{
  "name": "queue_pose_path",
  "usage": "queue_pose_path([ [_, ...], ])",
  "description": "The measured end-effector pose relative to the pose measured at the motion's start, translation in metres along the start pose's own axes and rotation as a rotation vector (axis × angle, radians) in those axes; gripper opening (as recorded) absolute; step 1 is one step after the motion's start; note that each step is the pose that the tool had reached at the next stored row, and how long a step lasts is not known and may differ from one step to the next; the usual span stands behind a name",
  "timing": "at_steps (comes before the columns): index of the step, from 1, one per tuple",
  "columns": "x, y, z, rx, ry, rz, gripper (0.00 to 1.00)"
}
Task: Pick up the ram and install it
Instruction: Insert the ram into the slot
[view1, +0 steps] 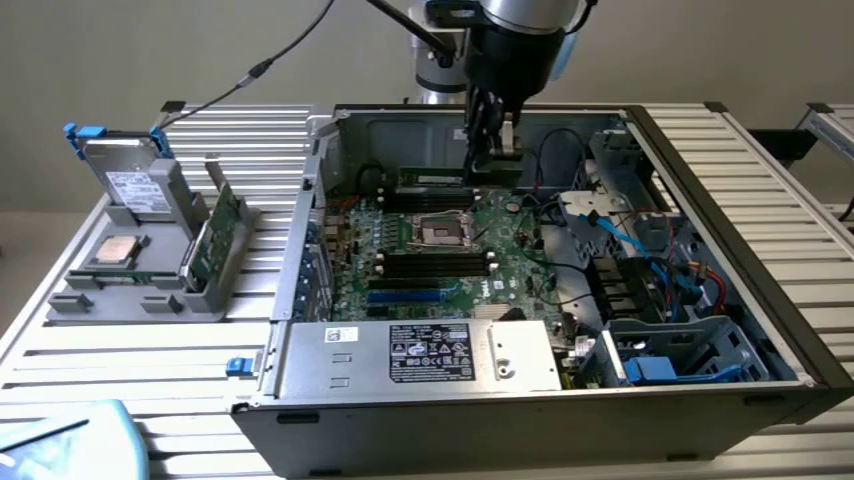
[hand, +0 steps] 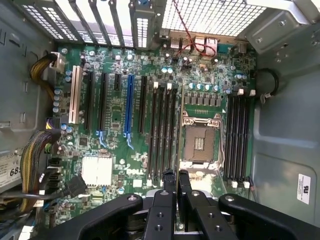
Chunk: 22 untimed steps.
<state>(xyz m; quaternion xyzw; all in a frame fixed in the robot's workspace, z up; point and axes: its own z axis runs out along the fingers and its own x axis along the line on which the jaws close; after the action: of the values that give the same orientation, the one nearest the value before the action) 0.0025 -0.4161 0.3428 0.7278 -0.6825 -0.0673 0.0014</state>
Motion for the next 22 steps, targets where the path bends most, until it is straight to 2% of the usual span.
queue_pose_path([
  [4,0.000,-0.0006,0.0072,-0.0007,0.0008,-0.008,0.14],
  [10,0.001,0.0020,0.0182,-0.0070,0.0068,-0.073,0.14],
  [16,0.001,0.0250,0.0313,-0.0078,0.0081,-0.080,0.14],
  [18,0.001,0.0278,0.0346,-0.0078,0.0088,-0.079,0.14],
  [19,0.001,0.0280,0.0356,-0.0070,0.0088,-0.079,0.14],
  [22,0.002,0.0281,0.0384,0.0057,0.0097,-0.077,0.14],
])
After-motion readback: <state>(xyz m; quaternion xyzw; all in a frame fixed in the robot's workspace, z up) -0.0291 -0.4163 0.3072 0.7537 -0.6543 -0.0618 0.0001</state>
